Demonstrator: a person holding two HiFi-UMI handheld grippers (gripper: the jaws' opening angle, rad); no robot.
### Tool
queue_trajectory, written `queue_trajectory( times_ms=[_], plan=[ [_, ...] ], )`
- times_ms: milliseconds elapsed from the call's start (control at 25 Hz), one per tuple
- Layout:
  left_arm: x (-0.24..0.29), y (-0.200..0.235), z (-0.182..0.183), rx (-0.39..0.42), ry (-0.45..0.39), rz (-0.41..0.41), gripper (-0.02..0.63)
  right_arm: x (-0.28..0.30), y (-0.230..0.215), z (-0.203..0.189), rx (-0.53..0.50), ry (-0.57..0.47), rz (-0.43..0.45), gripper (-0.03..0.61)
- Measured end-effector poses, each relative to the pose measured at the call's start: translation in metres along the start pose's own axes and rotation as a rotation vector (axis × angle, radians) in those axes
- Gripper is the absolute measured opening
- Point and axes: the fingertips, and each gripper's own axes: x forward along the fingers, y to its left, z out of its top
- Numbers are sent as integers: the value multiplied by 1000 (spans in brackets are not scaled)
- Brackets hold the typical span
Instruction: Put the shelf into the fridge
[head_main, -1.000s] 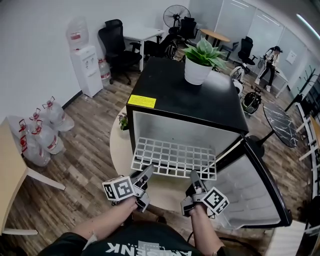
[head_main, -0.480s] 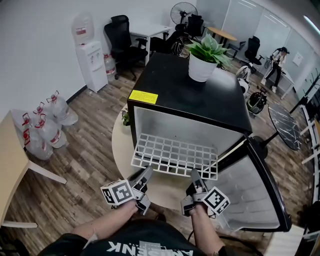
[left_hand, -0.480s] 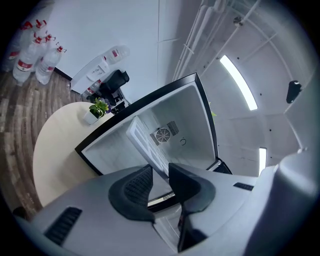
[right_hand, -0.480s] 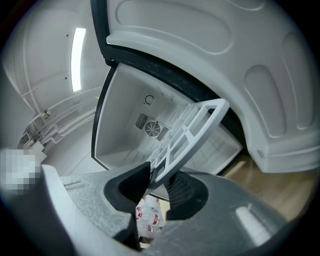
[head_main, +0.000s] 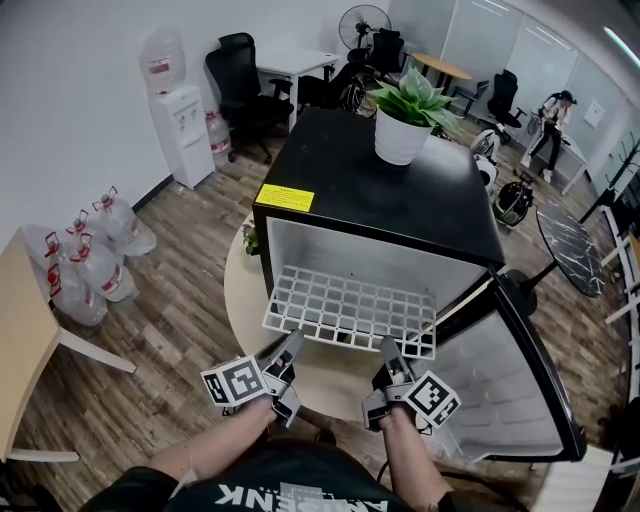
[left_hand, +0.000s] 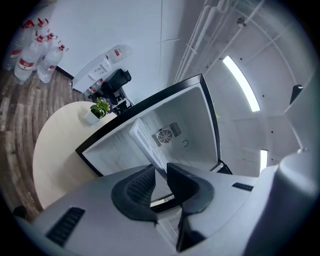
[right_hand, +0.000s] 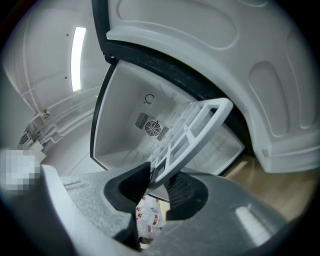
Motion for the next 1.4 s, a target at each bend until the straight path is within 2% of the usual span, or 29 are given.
queue_trajectory(
  times_ms=[160, 240, 440, 520, 640, 760, 840, 960, 1080, 1200, 1320, 1400],
  plan=[
    [7, 2, 2, 18, 10, -4, 74, 9, 4, -4, 145, -14, 35, 91],
    [13, 1, 7, 28, 12, -8, 74, 14, 4, 0, 161, -18, 39, 91],
    [23, 6, 11, 41, 25, -3, 77, 26, -2, 8, 104, -14, 37, 91],
    [25, 9, 11, 38, 29, 1, 77, 28, -4, 6, 128, -10, 40, 91],
    [27, 9, 11, 35, 37, -1, 77, 27, -9, 14, 13, -6, 31, 92],
    [26, 7, 11, 41, 45, -9, 77, 27, 4, 6, 149, -11, 91, 92],
    [26, 6, 12, 51, 47, -12, 78, 28, 16, 6, 173, -19, 155, 95],
    [26, 6, 12, 55, 51, -14, 78, 18, 1, 3, 61, 0, 43, 104],
    [27, 7, 12, 60, 52, -16, 78, 7, 3, -6, 82, -16, 34, 109],
    [27, 6, 12, 60, 51, -16, 78, -7, 0, -6, -80, -7, -51, 98],
    [26, 6, 13, 60, 49, -16, 78, -8, 4, -13, -106, -25, -25, 81],
    [26, 7, 14, 55, 47, -14, 78, -6, 7, -10, -150, -41, -28, 33]
  ],
)
